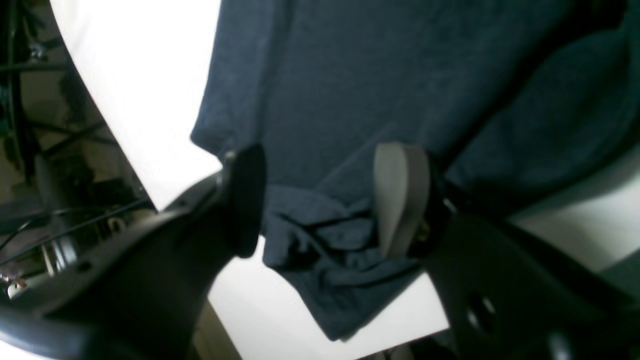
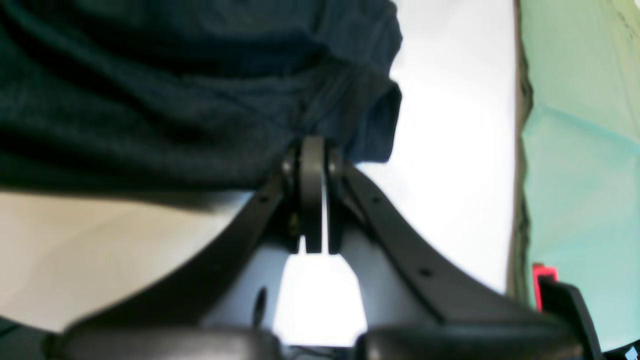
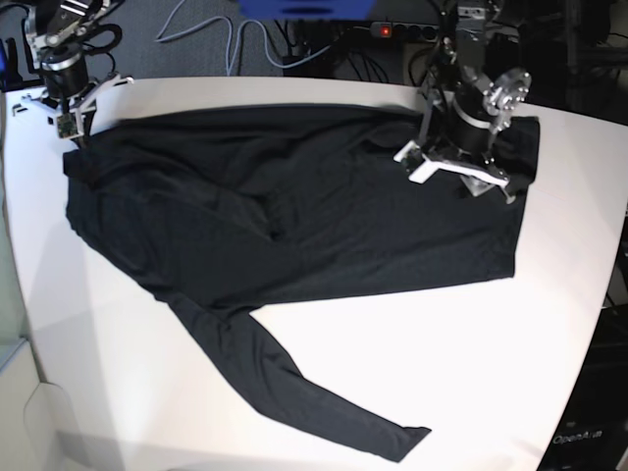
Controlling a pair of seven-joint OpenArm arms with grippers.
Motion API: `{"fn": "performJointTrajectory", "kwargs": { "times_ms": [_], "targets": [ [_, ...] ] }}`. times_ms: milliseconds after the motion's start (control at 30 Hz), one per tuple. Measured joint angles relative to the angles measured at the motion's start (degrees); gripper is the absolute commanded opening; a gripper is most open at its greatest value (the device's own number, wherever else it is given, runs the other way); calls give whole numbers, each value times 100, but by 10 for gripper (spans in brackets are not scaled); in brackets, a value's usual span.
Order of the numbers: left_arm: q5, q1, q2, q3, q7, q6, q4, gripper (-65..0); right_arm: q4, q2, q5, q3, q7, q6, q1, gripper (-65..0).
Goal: Fold the T-shirt properly
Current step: 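Move the left gripper over the shirt and grasp its side edge, then hold the shirt edge with both grippers and pull it taut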
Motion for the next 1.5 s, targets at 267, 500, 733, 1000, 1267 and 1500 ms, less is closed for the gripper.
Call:
{"fn": "performJointTrajectory", "kwargs": {
  "times_ms": [267, 500, 733, 1000, 1267, 1500],
  "targets": [
    [-898, -549, 844, -1449, 240, 26, -9, -315, -118, 2, -2, 7, -4, 0, -7, -643],
    [-2002, -796, 1069, -2555, 863, 153, -24, -315, -127, 15, 0, 9, -2, 0, -4, -643],
    [-2485, -769, 1106, -2931, 1244, 72, -520, -315, -293, 33, 0, -13, -2, 0, 0, -643],
    [-2511, -817, 1088, -2922, 929, 50, -1290, -315, -310, 17, 0, -26, -2, 0, 11, -643],
    [-2529, -994, 1121, -2920, 896, 48, -1351, -315, -310, 15, 0, -24, -2, 0, 11, -643],
    [-2520, -1008, 1123, -2922, 914, 48, -1541, -315, -310, 15, 0, -11, -2, 0, 11, -643]
  ]
}}
